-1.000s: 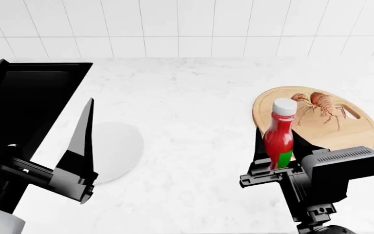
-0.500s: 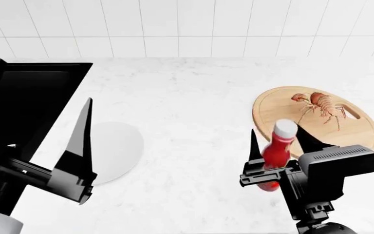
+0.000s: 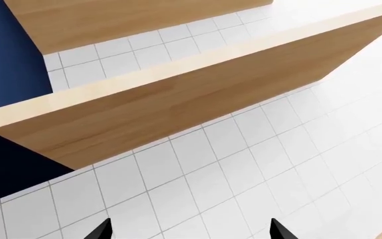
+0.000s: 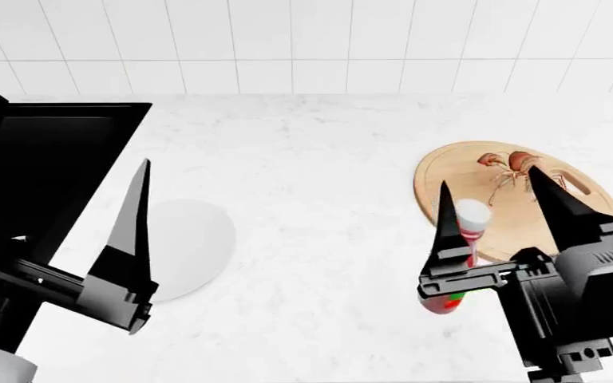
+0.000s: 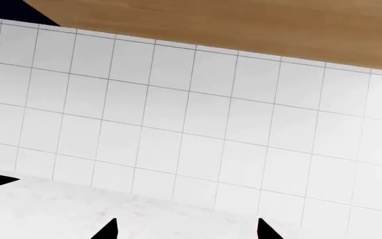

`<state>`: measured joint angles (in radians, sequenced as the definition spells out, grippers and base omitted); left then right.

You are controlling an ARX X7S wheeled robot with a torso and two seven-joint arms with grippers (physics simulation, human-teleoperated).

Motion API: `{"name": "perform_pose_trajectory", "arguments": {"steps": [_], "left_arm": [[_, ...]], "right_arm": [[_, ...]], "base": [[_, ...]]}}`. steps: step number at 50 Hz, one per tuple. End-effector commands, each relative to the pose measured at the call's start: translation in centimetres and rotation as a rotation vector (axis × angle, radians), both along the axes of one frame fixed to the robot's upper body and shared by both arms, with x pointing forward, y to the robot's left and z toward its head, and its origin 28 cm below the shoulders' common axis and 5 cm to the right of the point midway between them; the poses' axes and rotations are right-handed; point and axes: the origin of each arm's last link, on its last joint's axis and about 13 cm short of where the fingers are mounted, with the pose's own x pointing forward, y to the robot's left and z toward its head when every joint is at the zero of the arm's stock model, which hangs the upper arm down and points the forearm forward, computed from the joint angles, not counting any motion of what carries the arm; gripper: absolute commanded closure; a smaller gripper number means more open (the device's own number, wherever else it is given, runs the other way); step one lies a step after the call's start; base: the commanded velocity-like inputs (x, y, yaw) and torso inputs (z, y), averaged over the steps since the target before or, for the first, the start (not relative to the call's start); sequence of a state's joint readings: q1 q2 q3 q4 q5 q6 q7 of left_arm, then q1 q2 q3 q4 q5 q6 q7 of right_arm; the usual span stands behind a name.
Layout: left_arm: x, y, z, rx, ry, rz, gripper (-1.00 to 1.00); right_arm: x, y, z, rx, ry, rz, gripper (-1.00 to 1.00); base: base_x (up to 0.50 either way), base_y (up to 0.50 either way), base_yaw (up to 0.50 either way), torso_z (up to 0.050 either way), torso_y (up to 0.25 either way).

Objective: Pick the lobster from the plate and place it on the cutting board. Then pick the condiment bottle from the cabinet and place it next to the cutting board.

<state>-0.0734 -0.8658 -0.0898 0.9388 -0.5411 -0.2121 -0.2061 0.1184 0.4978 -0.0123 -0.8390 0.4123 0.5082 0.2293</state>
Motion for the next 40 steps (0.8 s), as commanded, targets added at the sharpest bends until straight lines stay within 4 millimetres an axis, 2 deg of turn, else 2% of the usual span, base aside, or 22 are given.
{"name": "perform_pose_trajectory", "arguments": {"steps": [1,6,11,16,21,29,35,40], "left_arm": [[0.0,0.0,0.0,0.0,-0.002,0.001,-1.0],[-0.4,0.0,0.1,-0.002,-0.001,0.002,-1.0],[-0.1,0.2,-0.1,-0.01,-0.005,0.008,-1.0],[-0.8,0.6,-0.1,-0.03,-0.022,0.014,-1.0],[-3.3,1.4,-0.1,-0.083,-0.093,0.014,-1.0],[-7.6,2.8,0.4,-0.154,-0.196,0.078,-1.0],[-9.9,3.8,1.1,-0.189,-0.276,0.146,-1.0],[-11.1,4.4,1.1,-0.218,-0.33,0.178,-1.0]], "right_arm": [[-1.1,0.1,1.0,0.016,-0.048,0.067,-1.0],[-2.3,-0.3,1.8,0.035,-0.108,0.086,-1.0],[-4.6,-1.1,3.4,0.026,-0.208,0.077,-1.0],[-6.6,-1.6,5.1,0.031,-0.3,0.045,-1.0],[-8.1,-2.4,6.3,0.058,-0.382,-0.011,-1.0],[-10.0,-4.3,7.0,0.081,-0.498,-0.048,-1.0],[-11.5,-5.5,7.4,0.07,-0.572,-0.057,-1.0],[-12.6,-6.0,7.5,0.062,-0.626,-0.036,-1.0]], "base": [[0.0,0.0,0.0,0.0,0.0],[0.0,0.0,0.0,0.0,0.0],[0.0,0.0,0.0,0.0,0.0],[0.0,0.0,0.0,0.0,0.0],[0.0,0.0,0.0,0.0,0.0],[0.0,0.0,0.0,0.0,0.0],[0.0,0.0,0.0,0.0,0.0],[0.0,0.0,0.0,0.0,0.0]]}}
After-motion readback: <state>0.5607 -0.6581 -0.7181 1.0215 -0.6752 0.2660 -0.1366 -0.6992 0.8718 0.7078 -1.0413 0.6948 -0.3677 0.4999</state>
